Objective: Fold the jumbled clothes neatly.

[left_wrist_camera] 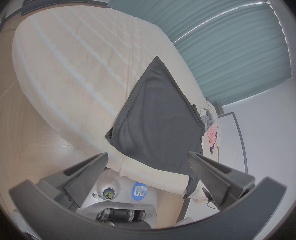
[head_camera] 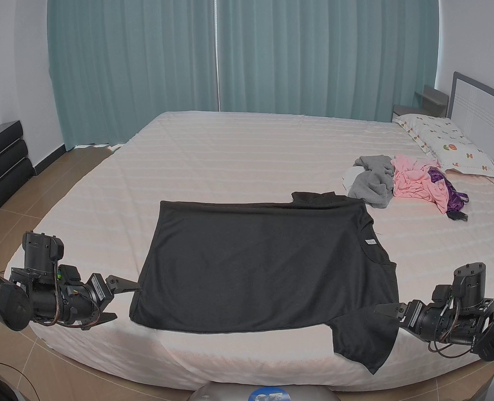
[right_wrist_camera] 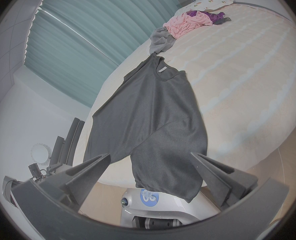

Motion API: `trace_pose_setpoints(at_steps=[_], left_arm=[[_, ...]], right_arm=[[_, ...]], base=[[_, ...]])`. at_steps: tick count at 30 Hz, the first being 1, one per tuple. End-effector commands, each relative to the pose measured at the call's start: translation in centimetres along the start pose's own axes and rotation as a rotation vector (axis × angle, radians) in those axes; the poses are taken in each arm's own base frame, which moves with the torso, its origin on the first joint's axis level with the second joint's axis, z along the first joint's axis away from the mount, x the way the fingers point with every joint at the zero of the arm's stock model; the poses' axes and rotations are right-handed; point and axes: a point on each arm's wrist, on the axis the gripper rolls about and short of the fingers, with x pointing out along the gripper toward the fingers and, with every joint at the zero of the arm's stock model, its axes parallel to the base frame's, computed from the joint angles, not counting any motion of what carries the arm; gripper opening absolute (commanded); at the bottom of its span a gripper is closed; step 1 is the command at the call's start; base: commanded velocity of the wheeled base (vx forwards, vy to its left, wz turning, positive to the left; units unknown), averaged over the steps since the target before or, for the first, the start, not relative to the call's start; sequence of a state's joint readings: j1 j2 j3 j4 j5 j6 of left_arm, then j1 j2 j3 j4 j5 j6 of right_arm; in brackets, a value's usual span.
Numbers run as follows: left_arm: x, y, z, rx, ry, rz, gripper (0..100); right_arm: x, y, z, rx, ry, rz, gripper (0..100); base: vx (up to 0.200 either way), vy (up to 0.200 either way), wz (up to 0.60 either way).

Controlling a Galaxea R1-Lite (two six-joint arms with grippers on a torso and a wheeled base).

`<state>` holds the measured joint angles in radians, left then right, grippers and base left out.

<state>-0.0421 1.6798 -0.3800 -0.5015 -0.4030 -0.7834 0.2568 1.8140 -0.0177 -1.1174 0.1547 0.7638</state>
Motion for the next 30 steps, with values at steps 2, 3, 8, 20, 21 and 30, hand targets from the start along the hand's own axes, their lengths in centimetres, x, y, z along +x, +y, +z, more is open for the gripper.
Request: trace_pose_setpoints(at_steps=[2,3,8,20,21,30], left_arm=[[0.2,-0.2,-0.1,-0.008,0.008,-0.004,100],[0.2,-0.3,-0.2,-0.005,0.012,-0.006,100],[0.2,-0.4,-0.2,-0.004,0.013,-0.008,100],[0.3,-0.1,-0.3,-0.011,0.025,-0.003,100],[0.3,0.1,-0.3,-0.013,0.041,-0.013,100],[1.7,2.3,0.5,-0.049,0.094,0.025,100]], right_arm=[[-0.1,-0.3,-0.4,0.003,0.016,-0.014,100],[-0.1,-0.3,-0.4,0.003,0.018,-0.013,100],[0.0,-0.4,-0.4,0.006,0.024,-0.021,100],[0.4,-0.7,-0.6,0.011,0.040,-0.036,100],[0.4,-0.7,-0.6,0.013,0.041,-0.037,100],[0.7,-0.9,-0.8,0.014,0.056,-0.050,100]], base=[[0.000,-0.200,0.00],[0.000,-0.200,0.00],[0.000,-0.200,0.00],[0.000,-0.017,0.00],[0.000,0.000,0.00],[0.000,0.000,0.00]])
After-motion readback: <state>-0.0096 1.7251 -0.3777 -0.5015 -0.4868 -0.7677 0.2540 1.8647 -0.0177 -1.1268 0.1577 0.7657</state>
